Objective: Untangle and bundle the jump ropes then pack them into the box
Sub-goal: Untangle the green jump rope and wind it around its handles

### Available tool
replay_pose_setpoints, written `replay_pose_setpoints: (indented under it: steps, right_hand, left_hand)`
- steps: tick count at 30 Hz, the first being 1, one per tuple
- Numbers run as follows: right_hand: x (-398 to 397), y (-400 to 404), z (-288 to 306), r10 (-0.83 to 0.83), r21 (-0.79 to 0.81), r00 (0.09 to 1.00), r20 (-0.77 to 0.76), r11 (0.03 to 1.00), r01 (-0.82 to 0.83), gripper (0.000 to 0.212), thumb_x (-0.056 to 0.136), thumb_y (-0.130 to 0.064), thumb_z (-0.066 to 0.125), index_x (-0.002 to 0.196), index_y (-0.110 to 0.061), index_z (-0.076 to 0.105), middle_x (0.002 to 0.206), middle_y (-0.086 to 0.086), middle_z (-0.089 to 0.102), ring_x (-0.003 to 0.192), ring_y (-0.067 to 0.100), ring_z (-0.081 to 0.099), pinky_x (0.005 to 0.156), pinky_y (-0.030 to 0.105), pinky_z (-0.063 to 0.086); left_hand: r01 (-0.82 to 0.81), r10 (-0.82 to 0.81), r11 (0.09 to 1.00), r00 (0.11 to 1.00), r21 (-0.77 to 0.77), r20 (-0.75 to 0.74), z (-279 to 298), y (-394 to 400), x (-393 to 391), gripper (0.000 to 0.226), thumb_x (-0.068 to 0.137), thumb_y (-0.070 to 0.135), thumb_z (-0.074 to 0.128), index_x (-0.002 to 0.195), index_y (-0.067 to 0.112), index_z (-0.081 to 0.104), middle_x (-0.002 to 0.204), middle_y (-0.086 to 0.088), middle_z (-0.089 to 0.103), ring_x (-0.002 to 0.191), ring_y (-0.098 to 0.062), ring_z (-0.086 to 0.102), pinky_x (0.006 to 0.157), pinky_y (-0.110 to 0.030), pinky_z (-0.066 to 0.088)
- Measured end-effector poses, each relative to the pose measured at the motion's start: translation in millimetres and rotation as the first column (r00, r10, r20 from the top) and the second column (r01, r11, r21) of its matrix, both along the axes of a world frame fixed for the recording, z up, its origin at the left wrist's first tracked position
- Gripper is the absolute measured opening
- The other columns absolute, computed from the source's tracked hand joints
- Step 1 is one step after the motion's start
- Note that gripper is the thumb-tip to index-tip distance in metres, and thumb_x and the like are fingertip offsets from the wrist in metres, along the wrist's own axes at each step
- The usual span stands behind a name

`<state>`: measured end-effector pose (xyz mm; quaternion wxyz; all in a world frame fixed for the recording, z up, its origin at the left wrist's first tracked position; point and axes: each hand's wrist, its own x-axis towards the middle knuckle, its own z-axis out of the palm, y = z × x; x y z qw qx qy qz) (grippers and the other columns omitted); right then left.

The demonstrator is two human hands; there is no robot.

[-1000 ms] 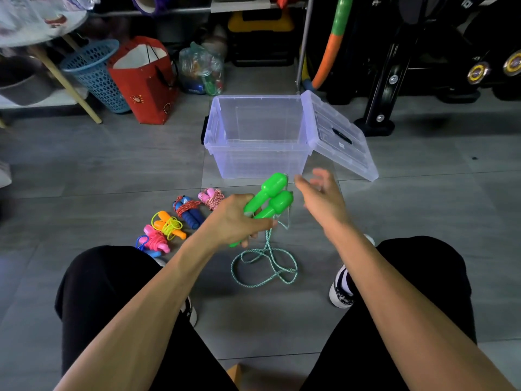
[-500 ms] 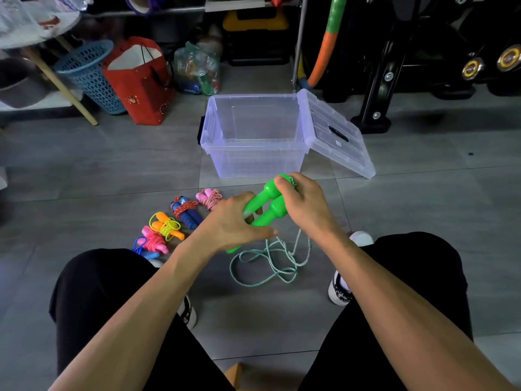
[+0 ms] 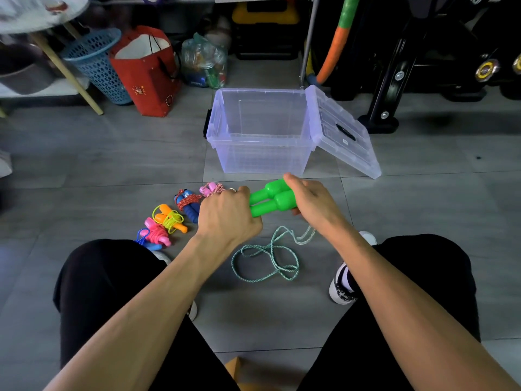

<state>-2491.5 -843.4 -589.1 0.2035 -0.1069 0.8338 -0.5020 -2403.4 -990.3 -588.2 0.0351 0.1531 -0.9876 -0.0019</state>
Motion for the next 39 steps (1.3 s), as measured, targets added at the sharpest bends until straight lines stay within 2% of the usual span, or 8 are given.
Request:
replay_pose_setpoints:
  steps: [4,8,16,22,24,26,29,39]
  right_hand:
    - [-3,6,1,-0.055,-0.045,0.994,0.090,0.997,0.060,0.048,0.098,-0.040,0.039,0.074,-0.008,0.066,0.053,0.000,0.052,0.046,0.011,0.047,0.048,0.022,0.039]
    - [9,8,-5,0.235,0.176,0.962,-0.138,0.962,-0.209,0.031,0.101,-0.023,0.040,0.081,-0.018,0.063,0.056,-0.009,0.048,0.053,0.001,0.044,0.055,0.019,0.036]
    - [-4,12,-7,-0.056,0.179,0.951,-0.305,0.977,0.115,0.031,0.102,-0.019,0.040,0.072,-0.020,0.047,0.065,-0.005,0.051,0.074,0.025,0.046,0.062,0.030,0.023]
    - [18,4,-10,0.312,0.341,0.860,-0.403,0.924,-0.176,0.026,0.103,-0.031,0.036,0.089,-0.017,0.052,0.078,0.012,0.064,0.078,0.036,0.059,0.066,0.037,0.041]
    - [27,0,-9,0.484,0.447,0.741,-0.465,0.851,-0.275,0.029,0.103,-0.032,0.034,0.094,-0.012,0.053,0.090,0.017,0.068,0.083,0.040,0.061,0.066,0.040,0.041]
    - [31,-1,-6,0.574,0.502,0.647,-0.502,0.803,-0.321,0.027,0.102,-0.030,0.036,0.090,-0.011,0.051,0.091,0.018,0.067,0.081,0.041,0.061,0.063,0.039,0.038]
    - [28,5,2,0.612,0.546,0.618,-0.493,0.771,-0.328,0.026,0.101,-0.030,0.039,0.087,-0.012,0.051,0.090,0.016,0.067,0.080,0.039,0.060,0.060,0.035,0.031]
    - [12,15,5,0.664,0.595,0.648,-0.373,0.707,-0.383,0.035,0.100,-0.044,0.042,0.096,-0.012,0.057,0.100,0.002,0.064,0.089,0.025,0.057,0.070,0.035,0.041]
  left_hand:
    - [-0.251,0.231,0.870,0.968,0.425,0.099,-6,-16,-7,0.022,0.074,0.032,0.050,0.085,0.014,0.056,0.096,-0.015,0.063,0.087,-0.038,0.059,0.068,-0.032,0.042]
    - [-0.400,0.233,0.267,0.910,0.877,0.344,0,-26,-15,0.017,0.079,0.022,0.061,0.087,0.008,0.056,0.056,-0.006,0.051,0.044,-0.020,0.046,0.046,-0.022,0.039]
    - [-0.311,-0.332,-0.307,0.921,0.899,0.205,30,-27,0,0.010,0.083,0.017,0.056,0.084,0.008,0.053,0.062,-0.007,0.048,0.054,-0.021,0.053,0.050,-0.028,0.048]
    - [-0.284,-0.045,-0.513,0.951,0.810,0.305,31,-28,-9,0.012,0.090,0.016,0.053,0.079,0.015,0.048,0.054,0.006,0.037,0.036,-0.004,0.029,0.034,-0.015,0.023]
    - [-0.303,0.124,-0.368,0.921,0.879,0.369,20,-31,-16,0.014,0.093,0.014,0.051,0.080,0.016,0.047,0.054,0.004,0.039,0.036,-0.005,0.029,0.034,-0.015,0.022]
    - [-0.394,0.214,0.136,0.908,0.909,0.361,5,-35,-20,0.011,0.085,0.018,0.056,0.091,0.009,0.054,0.070,-0.006,0.054,0.046,-0.013,0.047,0.042,-0.019,0.036]
    - [-0.336,0.112,0.838,0.877,0.430,0.467,-17,-39,-18,0.059,0.081,0.028,0.052,0.133,0.001,0.046,0.134,-0.024,0.050,0.119,-0.037,0.054,0.091,-0.039,0.049]
    - [0.307,-0.192,0.944,0.814,-0.125,0.548,-16,-2,-3,0.032,0.095,0.016,0.049,0.127,0.017,0.052,0.125,-0.008,0.061,0.115,-0.029,0.058,0.075,-0.030,0.039]
